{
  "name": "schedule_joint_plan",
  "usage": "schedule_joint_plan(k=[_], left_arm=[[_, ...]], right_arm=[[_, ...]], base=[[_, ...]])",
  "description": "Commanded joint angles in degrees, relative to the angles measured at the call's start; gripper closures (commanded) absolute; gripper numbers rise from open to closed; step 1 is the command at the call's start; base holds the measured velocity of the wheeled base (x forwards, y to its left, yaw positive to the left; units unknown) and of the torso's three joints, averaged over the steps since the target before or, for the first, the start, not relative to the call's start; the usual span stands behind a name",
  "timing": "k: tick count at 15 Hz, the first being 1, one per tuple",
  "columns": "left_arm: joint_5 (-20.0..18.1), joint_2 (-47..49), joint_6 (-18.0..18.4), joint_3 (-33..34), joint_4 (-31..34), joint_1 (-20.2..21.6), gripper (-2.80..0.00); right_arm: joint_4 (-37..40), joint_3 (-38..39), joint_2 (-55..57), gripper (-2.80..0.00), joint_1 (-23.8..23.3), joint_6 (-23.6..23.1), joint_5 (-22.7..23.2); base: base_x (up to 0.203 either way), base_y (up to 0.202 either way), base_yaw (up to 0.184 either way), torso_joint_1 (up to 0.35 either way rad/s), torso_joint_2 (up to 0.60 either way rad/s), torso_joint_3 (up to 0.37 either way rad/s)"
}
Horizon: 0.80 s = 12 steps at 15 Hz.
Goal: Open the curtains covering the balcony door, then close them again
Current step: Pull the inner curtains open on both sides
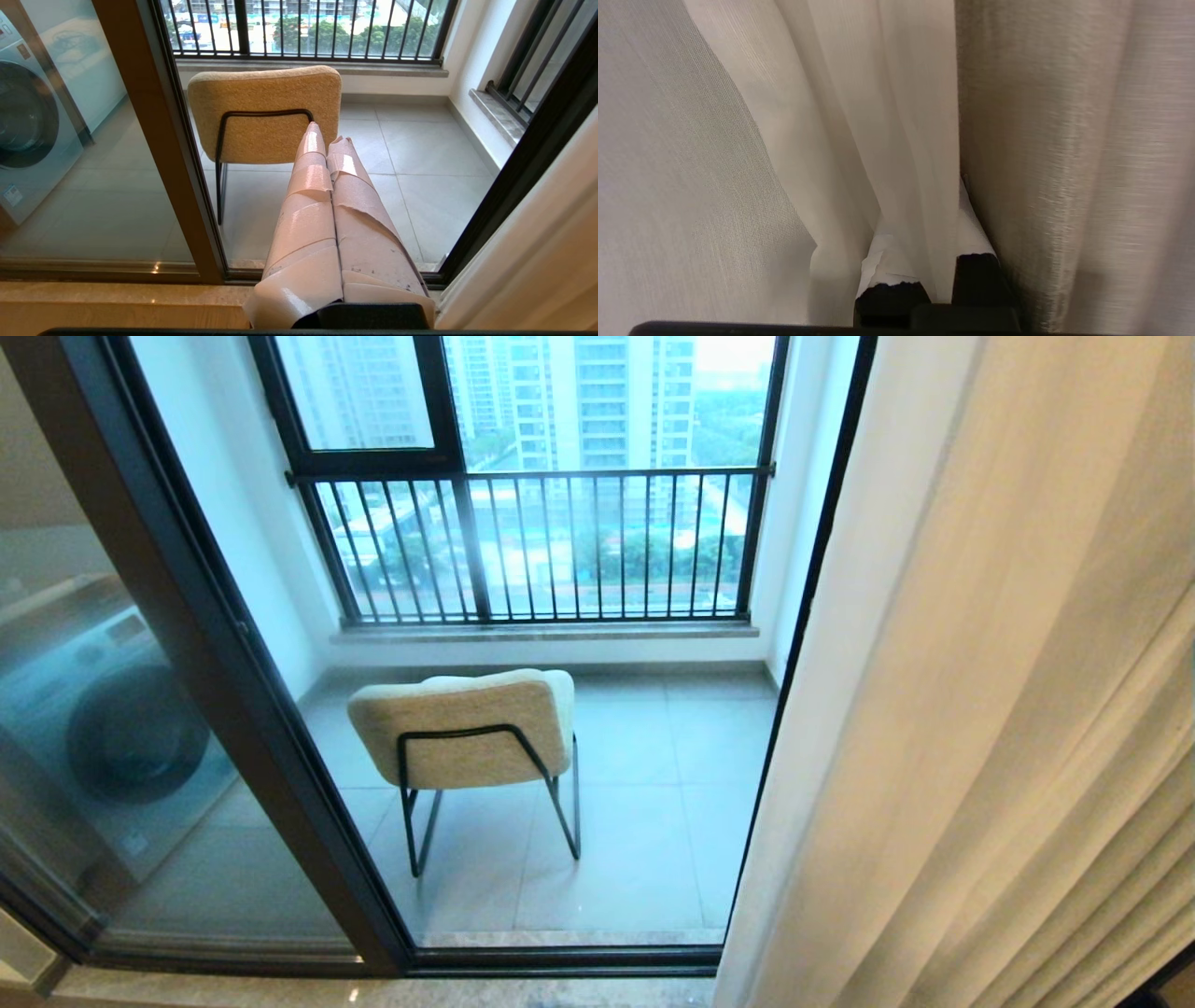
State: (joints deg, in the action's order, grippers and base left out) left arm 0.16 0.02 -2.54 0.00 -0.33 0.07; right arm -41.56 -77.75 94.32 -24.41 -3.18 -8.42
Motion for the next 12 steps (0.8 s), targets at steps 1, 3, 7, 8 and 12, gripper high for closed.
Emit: schedule_joint_plan(k=[1,3,7,8,12], left_arm=[[0.02,-0.02,-0.01,0.00,-0.03,0.01,0.00],[0.02,-0.02,-0.01,0.00,-0.03,0.01,0.00],[0.02,-0.02,-0.01,0.00,-0.03,-0.05,0.00],[0.02,-0.02,-0.01,0.00,-0.03,0.01,0.00],[0.02,-0.02,-0.01,0.00,-0.03,0.01,0.00]], right_arm=[[-0.27,-0.33,0.64,0.00,-3.46,0.07,-0.02],[-0.53,-0.65,1.24,0.00,-5.54,0.10,-0.01],[-1.14,-0.85,2.34,0.00,-8.88,-0.06,-0.18],[-1.16,-1.23,2.78,0.00,-9.75,-0.07,-0.19],[-1.15,-4.14,5.09,0.00,-12.83,-0.15,-0.19]], base=[[0.000,0.000,0.000,0.000,0.00,0.000],[0.000,0.000,0.000,0.000,0.00,0.000],[0.000,0.000,0.000,0.000,0.00,0.000],[0.000,0.000,0.000,0.000,0.00,0.000],[0.000,0.000,0.000,0.000,0.00,0.000]])
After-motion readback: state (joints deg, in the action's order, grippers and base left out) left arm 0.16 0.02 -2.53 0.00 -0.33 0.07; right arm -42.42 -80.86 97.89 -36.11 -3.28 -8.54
